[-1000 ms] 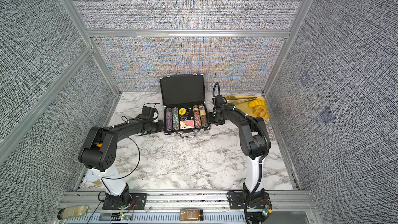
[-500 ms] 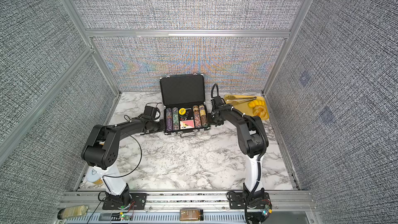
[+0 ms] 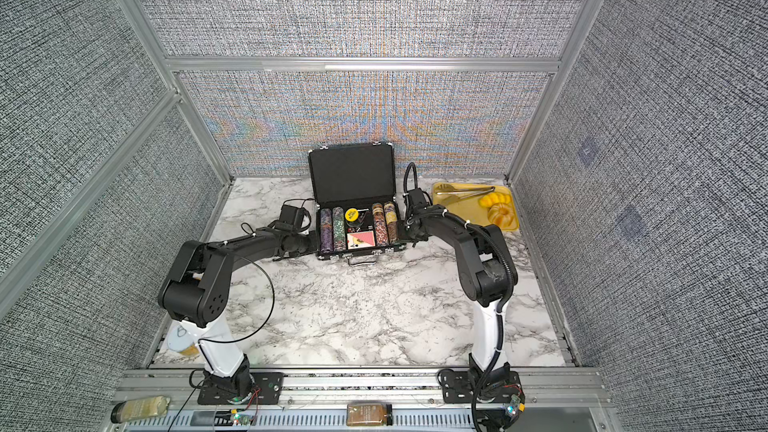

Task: Close the poker set cases
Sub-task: Move the poker set case to the center of the board.

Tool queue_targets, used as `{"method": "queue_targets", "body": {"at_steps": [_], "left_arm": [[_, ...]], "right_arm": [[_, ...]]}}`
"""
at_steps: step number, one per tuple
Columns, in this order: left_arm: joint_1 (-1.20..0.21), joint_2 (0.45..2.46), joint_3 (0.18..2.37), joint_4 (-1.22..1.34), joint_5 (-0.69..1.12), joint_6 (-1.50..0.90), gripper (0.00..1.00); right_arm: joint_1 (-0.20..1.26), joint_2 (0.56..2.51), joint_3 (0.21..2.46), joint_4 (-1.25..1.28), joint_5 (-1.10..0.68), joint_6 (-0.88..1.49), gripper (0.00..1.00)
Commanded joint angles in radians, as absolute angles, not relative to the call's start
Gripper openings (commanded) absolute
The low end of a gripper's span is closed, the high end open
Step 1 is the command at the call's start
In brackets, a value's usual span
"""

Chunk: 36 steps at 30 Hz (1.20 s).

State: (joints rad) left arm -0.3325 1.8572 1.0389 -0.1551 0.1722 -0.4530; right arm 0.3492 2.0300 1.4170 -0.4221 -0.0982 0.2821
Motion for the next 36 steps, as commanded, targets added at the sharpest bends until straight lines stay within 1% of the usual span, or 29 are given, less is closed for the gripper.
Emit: {"method": "queue_targets", "body": {"at_steps": [1,9,20,29,36], "left_arm": [[-0.346,1.885,1.011,-0.286,0.202,-0.431,0.0],[-0.363,1.873,0.965,-0.281,0.226,-0.425,0.0],[-0.397,1.831,0.886,-0.309,0.267,-0.407,0.0],[-0.427,1.73,0.697,-0.305,0.294,-0.441,0.0],[-0.465,1.63,0.575,-0.308,0.322,-0.499,0.0]], "right_arm": [[0.349,2.028,1.385,-0.555,-0.055,0.291,0.01],[0.349,1.965,1.304,-0.561,-0.06,0.278,0.0],[0.367,1.857,1.132,-0.544,-0.077,0.296,0.0],[0.414,1.721,0.917,-0.497,-0.096,0.38,0.0],[0.489,1.637,0.781,-0.498,-0.104,0.457,0.0]]}}
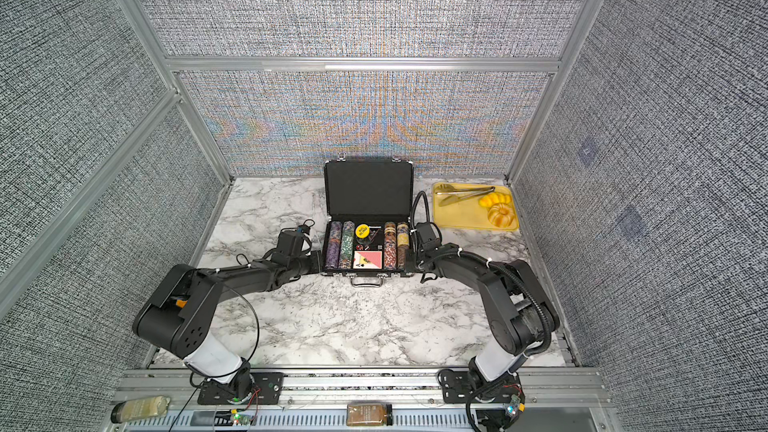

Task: Close the poker set cases
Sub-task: Move the poker set case to the center of the board.

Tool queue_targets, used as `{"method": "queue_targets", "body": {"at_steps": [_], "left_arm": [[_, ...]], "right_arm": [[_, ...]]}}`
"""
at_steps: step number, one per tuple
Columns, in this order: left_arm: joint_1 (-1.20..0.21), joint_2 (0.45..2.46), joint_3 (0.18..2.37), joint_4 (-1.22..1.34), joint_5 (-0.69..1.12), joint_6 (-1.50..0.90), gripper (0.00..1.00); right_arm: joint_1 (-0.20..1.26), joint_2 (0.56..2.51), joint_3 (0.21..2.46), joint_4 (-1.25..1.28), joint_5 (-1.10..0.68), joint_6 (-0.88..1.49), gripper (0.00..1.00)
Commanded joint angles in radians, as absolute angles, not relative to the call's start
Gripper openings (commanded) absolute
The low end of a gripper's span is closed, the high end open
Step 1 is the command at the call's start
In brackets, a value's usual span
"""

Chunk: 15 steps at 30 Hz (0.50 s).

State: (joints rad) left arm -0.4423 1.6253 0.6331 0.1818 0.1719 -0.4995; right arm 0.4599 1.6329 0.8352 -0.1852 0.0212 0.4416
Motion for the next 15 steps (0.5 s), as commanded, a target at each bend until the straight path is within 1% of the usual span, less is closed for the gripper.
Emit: {"method": "queue_targets", "body": {"at_steps": [1,10,15], "left_arm": [[-0.472,1.617,0.558,-0.308,0.324,-0.509,0.0],[-0.543,1.503,0.401,-0.29,0.359,-0.629,0.0],[-0.591,1.447,0.325,-0.276,0.367,-0.71,0.0]], "right_arm": [[0.497,1.621,0.767,-0.504,-0.103,0.466,0.0],[0.537,1.485,0.669,-0.59,-0.093,0.527,0.0],[0.557,1.444,0.613,-0.608,-0.107,0.563,0.0]]}}
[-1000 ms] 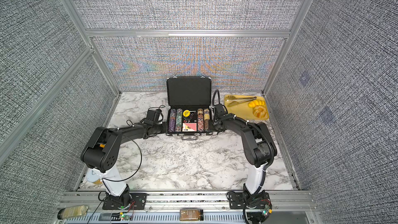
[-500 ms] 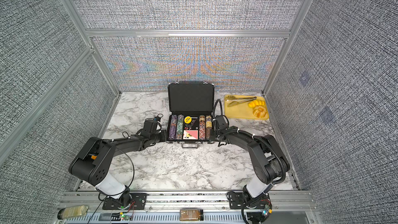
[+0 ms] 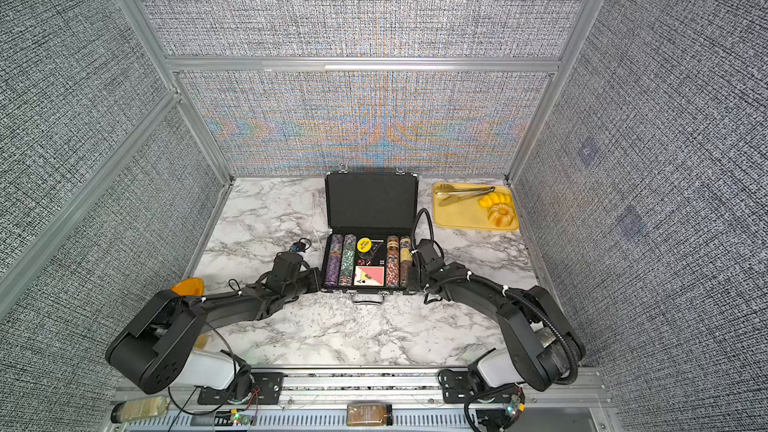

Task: Close the poker set cases
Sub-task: Move the poker set case to the center of the board.

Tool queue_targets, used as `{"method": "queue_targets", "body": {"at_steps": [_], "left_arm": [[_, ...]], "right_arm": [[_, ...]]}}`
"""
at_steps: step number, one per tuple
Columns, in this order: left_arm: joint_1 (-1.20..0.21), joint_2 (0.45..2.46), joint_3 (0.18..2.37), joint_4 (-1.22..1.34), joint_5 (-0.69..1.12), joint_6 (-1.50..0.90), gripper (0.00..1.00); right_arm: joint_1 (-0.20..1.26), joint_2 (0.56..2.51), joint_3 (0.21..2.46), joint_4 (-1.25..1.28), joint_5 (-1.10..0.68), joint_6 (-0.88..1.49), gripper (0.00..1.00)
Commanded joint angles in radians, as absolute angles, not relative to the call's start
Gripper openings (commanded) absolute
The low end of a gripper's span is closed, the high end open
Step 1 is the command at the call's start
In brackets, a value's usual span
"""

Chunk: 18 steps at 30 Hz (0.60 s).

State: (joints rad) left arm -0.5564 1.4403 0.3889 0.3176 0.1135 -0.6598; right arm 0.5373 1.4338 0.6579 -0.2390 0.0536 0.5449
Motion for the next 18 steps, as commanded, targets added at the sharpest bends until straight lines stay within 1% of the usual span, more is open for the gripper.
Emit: {"method": "queue_targets", "body": {"at_steps": [1,7,10,14,18], "left_arm": [[-0.602,1.433,0.306,-0.272,0.368,-0.732,0.0],[-0.677,1.331,0.233,-0.275,0.366,-0.845,0.0],[-0.69,1.289,0.221,-0.295,0.352,-0.866,0.0],[-0.69,1.299,0.249,-0.313,0.328,-0.865,0.0],[-0.69,1.367,0.333,-0.393,0.275,-0.851,0.0]], "right_arm": [[0.563,1.437,0.601,-0.609,-0.109,0.571,0.0],[0.595,1.403,0.556,-0.624,-0.112,0.611,0.0],[0.605,1.379,0.539,-0.632,-0.118,0.632,0.0],[0.607,1.37,0.54,-0.646,-0.116,0.634,0.0],[0.608,1.362,0.566,-0.667,-0.114,0.633,0.0]]}}
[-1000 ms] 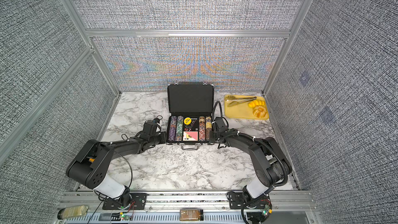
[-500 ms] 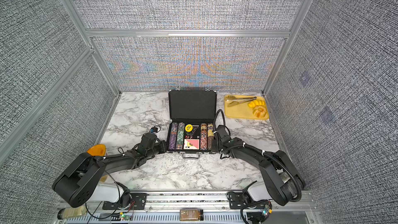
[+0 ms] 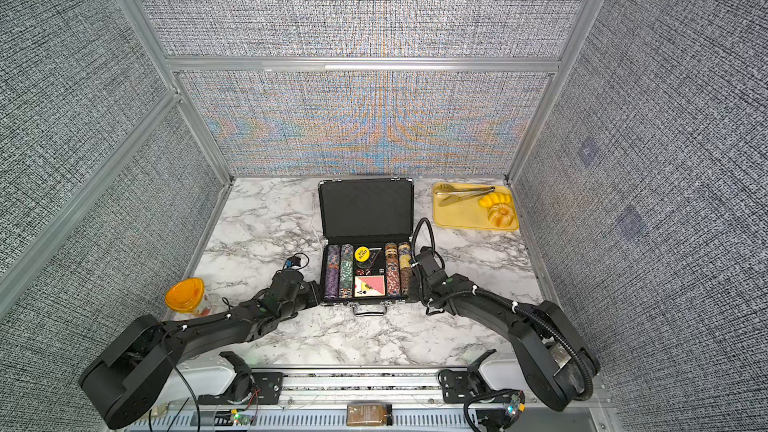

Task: Close the poker set cases
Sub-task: Move the poker set case to the center of the board.

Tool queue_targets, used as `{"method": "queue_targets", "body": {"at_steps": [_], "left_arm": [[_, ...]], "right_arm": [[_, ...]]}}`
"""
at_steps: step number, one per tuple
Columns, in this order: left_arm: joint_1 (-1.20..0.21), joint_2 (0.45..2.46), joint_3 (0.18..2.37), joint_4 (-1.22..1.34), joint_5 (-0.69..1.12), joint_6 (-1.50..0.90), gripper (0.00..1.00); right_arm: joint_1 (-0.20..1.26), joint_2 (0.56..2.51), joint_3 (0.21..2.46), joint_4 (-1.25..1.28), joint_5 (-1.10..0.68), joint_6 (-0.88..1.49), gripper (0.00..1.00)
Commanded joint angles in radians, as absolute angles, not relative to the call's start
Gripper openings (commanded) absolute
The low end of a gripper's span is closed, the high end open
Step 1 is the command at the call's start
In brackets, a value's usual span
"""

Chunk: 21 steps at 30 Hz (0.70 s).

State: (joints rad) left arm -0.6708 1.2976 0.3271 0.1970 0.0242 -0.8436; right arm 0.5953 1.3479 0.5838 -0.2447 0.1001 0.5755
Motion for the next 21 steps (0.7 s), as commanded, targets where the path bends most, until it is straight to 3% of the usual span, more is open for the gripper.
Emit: {"method": "queue_targets", "body": {"at_steps": [1,8,13,21], "left_arm": [[-0.69,1.397,0.361,-0.416,0.273,-0.837,0.0],[-0.693,1.431,0.367,-0.387,0.3,-0.838,0.0],[-0.709,1.424,0.355,-0.393,0.31,-0.853,0.0],[-0.75,1.248,0.271,-0.498,0.251,-1.004,0.0]], "right_arm": [[0.608,1.356,0.569,-0.67,-0.119,0.641,0.0],[0.615,1.272,0.52,-0.692,-0.117,0.69,0.0],[0.609,1.314,0.559,-0.711,-0.073,0.657,0.0],[0.652,1.339,0.56,-0.657,-0.118,0.675,0.0]]}}
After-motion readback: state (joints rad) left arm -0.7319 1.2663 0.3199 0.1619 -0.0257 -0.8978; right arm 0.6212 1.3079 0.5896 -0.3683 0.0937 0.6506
